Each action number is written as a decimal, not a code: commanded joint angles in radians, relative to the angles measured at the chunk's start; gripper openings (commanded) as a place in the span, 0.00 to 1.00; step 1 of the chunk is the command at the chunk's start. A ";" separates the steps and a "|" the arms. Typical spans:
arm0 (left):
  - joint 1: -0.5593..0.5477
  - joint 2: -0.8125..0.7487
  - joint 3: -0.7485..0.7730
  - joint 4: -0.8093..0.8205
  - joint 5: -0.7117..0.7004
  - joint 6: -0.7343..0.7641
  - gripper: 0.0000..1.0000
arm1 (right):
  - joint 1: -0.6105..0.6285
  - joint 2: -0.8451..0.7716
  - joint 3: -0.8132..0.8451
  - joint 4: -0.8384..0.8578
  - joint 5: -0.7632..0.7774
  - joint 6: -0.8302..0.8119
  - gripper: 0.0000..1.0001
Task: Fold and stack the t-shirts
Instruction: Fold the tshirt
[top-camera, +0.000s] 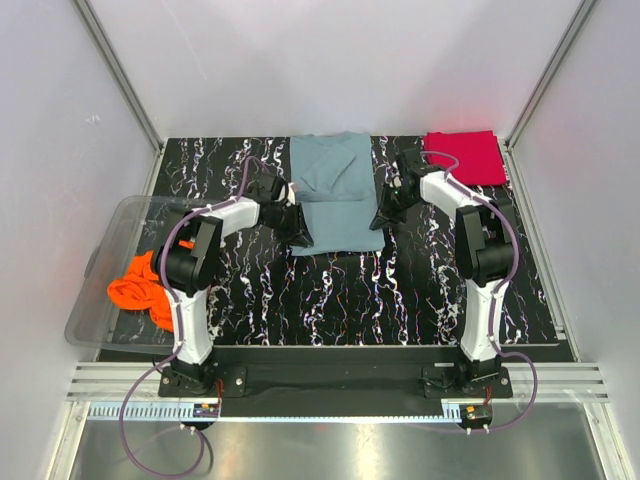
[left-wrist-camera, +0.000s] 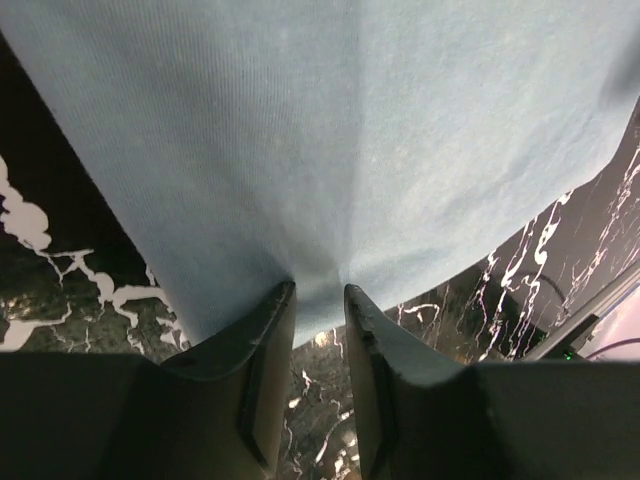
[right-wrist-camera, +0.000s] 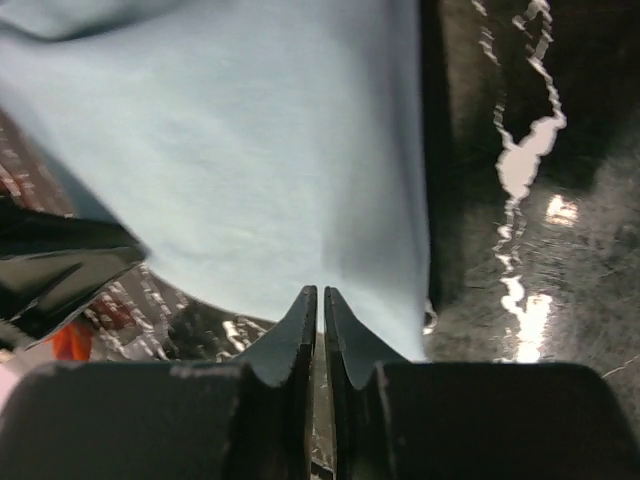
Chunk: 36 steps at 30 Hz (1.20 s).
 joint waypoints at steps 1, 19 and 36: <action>-0.001 -0.029 -0.095 0.037 -0.054 0.014 0.33 | 0.004 0.001 -0.064 0.035 0.046 -0.003 0.12; -0.092 -0.699 -0.635 0.027 -0.002 -0.040 0.50 | 0.066 -0.646 -0.738 0.171 -0.026 0.112 0.44; 0.098 -0.218 -0.127 -0.059 -0.017 0.215 0.58 | 0.067 -0.183 -0.265 0.118 0.019 -0.050 0.56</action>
